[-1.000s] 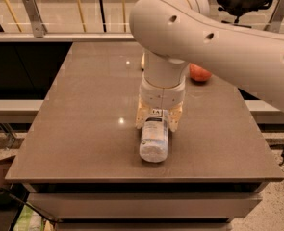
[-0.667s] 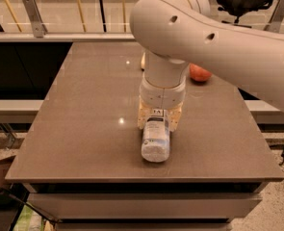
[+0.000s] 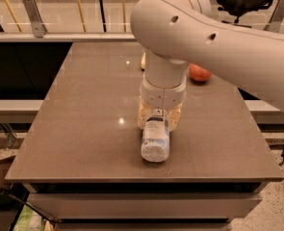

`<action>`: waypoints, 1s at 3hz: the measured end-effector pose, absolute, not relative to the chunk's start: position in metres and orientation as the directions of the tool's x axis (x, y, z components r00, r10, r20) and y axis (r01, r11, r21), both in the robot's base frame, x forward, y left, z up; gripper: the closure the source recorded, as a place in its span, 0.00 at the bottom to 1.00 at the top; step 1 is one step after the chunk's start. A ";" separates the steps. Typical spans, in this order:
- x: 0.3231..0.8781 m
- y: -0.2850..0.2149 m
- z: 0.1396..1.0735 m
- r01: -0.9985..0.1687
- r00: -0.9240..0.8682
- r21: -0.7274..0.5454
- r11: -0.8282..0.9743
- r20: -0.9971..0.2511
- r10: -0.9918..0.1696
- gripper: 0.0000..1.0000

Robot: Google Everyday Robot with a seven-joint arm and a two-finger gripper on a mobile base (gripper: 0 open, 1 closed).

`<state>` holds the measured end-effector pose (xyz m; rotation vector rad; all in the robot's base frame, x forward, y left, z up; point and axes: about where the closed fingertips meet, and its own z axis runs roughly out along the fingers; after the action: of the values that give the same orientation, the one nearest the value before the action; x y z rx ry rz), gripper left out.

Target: Pick blue plastic bottle

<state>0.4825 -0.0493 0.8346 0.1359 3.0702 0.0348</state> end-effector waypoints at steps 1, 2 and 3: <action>0.485 -0.049 0.843 0.067 -0.995 0.047 0.997 -0.070 0.070 1.00; 0.489 -0.050 0.861 0.053 -0.994 0.067 0.996 -0.091 0.059 1.00; 0.492 -0.048 0.881 0.035 -0.991 0.085 0.996 -0.123 0.045 1.00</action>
Offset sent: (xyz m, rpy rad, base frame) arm 0.0134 -0.0018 0.0487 0.0615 -0.0503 0.0465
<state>0.4922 -0.0477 0.8810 0.0609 3.0134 0.1246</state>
